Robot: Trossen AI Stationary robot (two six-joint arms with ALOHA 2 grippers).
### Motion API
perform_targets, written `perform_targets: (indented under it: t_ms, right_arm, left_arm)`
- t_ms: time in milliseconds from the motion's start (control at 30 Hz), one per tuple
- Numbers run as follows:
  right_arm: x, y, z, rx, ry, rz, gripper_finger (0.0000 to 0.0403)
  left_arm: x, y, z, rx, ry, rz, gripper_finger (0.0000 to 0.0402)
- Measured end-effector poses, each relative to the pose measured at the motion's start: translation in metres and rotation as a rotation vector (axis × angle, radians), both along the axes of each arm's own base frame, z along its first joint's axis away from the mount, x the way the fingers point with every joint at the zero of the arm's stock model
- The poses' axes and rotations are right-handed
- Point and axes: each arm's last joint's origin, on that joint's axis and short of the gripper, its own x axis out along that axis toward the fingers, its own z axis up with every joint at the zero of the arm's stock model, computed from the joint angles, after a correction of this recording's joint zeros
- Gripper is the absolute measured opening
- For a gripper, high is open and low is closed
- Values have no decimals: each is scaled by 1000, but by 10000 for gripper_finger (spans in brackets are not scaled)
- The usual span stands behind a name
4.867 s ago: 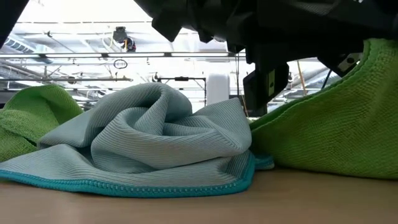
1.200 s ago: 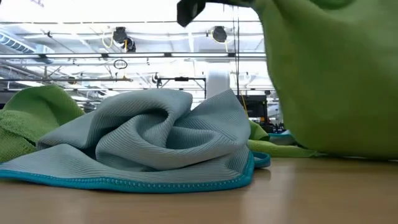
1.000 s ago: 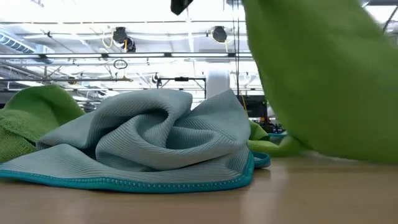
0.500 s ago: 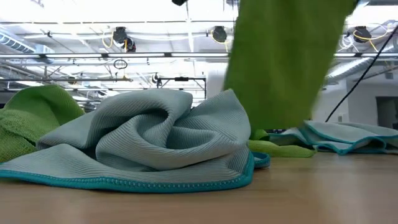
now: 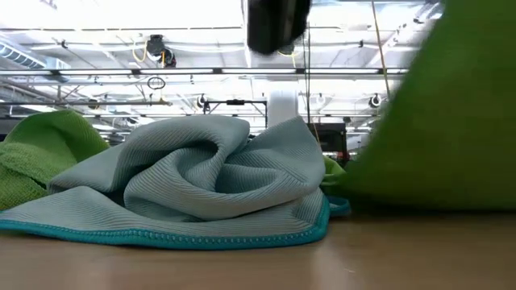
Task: Fold microfiber towels
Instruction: Fold the bottom right green microfiber cloth
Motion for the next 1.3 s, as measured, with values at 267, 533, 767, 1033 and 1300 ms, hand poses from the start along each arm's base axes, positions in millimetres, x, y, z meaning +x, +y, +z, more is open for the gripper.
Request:
perform_targets:
  t_ms: [267, 533, 767, 1033, 1300]
  right_arm:
    - [-3, 33, -31, 101, 27, 31, 0]
    - [-11, 43, -38, 146, 86, 45, 0]
    - [-10, 30, -53, -31, 153, -53, 0]
    - [-7, 16, -63, -174, 216, -91, 2]
    - [-1, 6, -67, -281, 187, -107, 3]
  left_arm:
    - [7, -11, -33, -83, 45, -11, 5]
    - [11, -10, -26, -92, -39, -74, 10]
    - [18, 12, -36, 20, 20, -32, 13]
    - [29, 44, -43, 91, 77, 14, 5]
    - [29, 55, -48, 112, 146, 23, 16]
